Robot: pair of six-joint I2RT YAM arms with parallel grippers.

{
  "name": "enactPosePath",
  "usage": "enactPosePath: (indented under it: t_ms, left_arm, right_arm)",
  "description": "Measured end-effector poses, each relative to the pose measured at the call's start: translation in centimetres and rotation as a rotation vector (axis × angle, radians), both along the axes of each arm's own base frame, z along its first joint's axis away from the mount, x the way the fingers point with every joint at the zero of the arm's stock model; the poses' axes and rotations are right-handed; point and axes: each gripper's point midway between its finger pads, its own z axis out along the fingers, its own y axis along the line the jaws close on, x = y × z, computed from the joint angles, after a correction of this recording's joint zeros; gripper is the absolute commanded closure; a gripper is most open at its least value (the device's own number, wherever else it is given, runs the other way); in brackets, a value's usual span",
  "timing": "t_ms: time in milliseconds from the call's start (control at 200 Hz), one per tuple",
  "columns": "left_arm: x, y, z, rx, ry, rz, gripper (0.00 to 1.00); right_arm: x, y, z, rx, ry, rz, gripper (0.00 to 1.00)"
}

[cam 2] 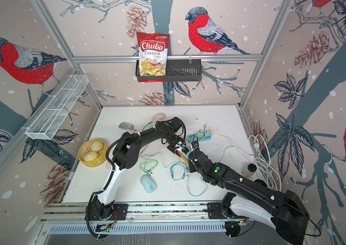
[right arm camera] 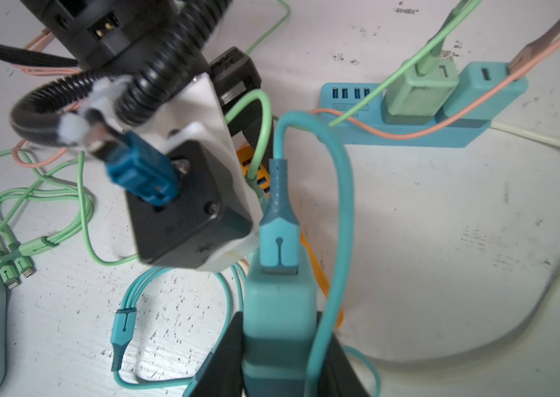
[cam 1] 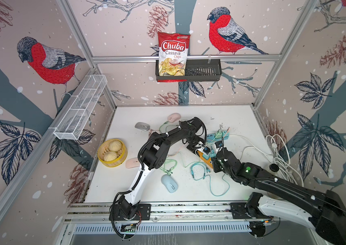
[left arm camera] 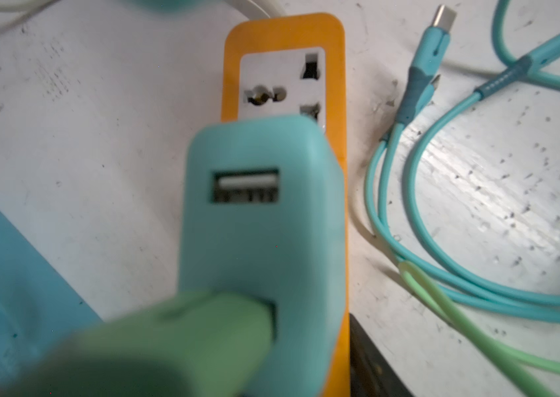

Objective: Unplug the wireless mouse
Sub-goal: Remove the plug from the socket.

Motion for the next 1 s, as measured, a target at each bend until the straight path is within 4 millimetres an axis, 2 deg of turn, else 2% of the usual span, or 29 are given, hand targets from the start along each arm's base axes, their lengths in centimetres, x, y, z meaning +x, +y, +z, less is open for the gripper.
enactPosePath:
  t_ms: [185, 335, 440, 505, 581, 591, 601, 616, 631, 871, 1001]
  left_arm:
    - [0.3, -1.6, -0.4, 0.044, 0.020, 0.128, 1.00]
    - [1.6, -4.5, -0.3, 0.033, 0.027, 0.235, 1.00]
    - [2.5, -6.2, -0.1, 0.026, 0.028, 0.286, 1.00]
    - [2.8, -6.7, 0.0, 0.026, 0.028, 0.312, 0.77]
    - [2.8, -6.7, 0.2, 0.028, 0.026, 0.331, 0.56]
    - [2.9, -6.7, 0.2, 0.028, 0.026, 0.336, 0.49]
    - [2.8, -6.7, 0.3, 0.027, 0.026, 0.338, 0.39]
    - [2.9, -6.7, 0.3, 0.025, 0.025, 0.344, 0.11]
    - [2.9, -6.6, 0.3, 0.025, 0.022, 0.349, 0.04]
    - [2.1, -5.2, 0.8, 0.048, -0.020, 0.393, 0.03]
    - [2.4, -4.4, 1.1, 0.079, -0.066, 0.412, 0.03]
  right_arm:
    - [0.5, -1.9, 5.2, 0.062, -0.109, -0.091, 0.81]
    - [1.1, -3.4, 11.3, 0.204, -0.222, -0.186, 0.83]
    - [1.2, -4.3, 13.2, 0.222, -0.256, -0.215, 0.83]
    - [1.2, -4.5, 13.7, 0.225, -0.264, -0.222, 0.83]
    - [1.2, -4.7, 13.6, 0.213, -0.262, -0.229, 0.83]
    - [1.2, -4.7, 13.6, 0.211, -0.261, -0.229, 0.83]
    - [1.2, -4.8, 13.5, 0.208, -0.260, -0.229, 0.83]
    - [1.2, -4.9, 13.5, 0.204, -0.259, -0.230, 0.83]
    - [1.2, -4.9, 13.5, 0.203, -0.258, -0.231, 0.83]
    - [1.4, -5.3, 13.1, 0.171, -0.260, -0.237, 0.82]
    - [1.5, -5.3, 13.0, 0.167, -0.256, -0.234, 0.82]
